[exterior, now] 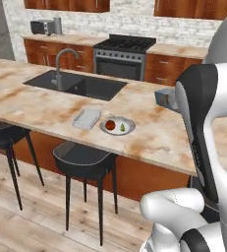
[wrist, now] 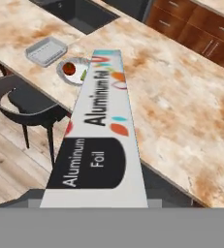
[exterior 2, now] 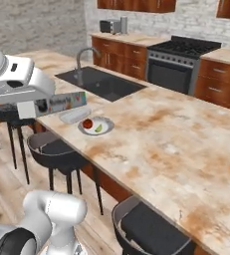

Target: Retrieve the tupperware and aluminum foil from the cabinet and place them on the dining counter near the plate with tomato and lemon wedge to prepare for storing leftovers.

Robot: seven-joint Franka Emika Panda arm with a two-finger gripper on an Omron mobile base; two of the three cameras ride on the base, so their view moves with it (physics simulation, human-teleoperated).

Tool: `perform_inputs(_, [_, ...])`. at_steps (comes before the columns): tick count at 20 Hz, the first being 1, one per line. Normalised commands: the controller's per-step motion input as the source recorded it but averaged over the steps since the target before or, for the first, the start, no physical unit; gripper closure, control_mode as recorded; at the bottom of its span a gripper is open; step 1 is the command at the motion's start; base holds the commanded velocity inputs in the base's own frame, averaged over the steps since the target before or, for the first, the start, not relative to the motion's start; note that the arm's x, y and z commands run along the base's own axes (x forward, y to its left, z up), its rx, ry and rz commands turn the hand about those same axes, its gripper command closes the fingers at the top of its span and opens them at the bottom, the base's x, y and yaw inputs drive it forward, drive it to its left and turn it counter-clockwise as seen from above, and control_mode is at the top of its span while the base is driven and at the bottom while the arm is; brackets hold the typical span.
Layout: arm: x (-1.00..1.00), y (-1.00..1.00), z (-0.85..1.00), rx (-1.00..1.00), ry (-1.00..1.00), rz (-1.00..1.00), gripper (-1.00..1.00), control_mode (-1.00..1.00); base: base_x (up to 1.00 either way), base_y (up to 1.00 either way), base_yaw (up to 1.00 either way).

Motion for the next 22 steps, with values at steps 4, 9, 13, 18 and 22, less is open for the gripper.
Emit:
perform_inputs(4, [0.00, 0.00, 0.00, 0.00, 0.00, 0.00, 1.00, 1.00, 0.44, 0.65, -0.74])
perform_inputs(9, [0.00, 0.00, 0.00, 0.00, 0.00, 0.00, 1.00, 1.00, 0.38, 0.80, -0.72])
perform_inputs(13, [0.00, 0.00, 0.00, 0.00, 0.00, 0.00, 1.00, 1.00, 0.19, 0.92, -0.57])
perform_inputs(18, [0.12, 0.08, -0.10, 0.00, -0.04, 0.01, 1.00, -1.00, 0.04, 0.26, -0.12])
perform_inputs(22, [0.37, -0.11, -0.61, 0.04, -0.05, 0.28, 1.00, -1.00, 0.00, 0.00, 0.00])
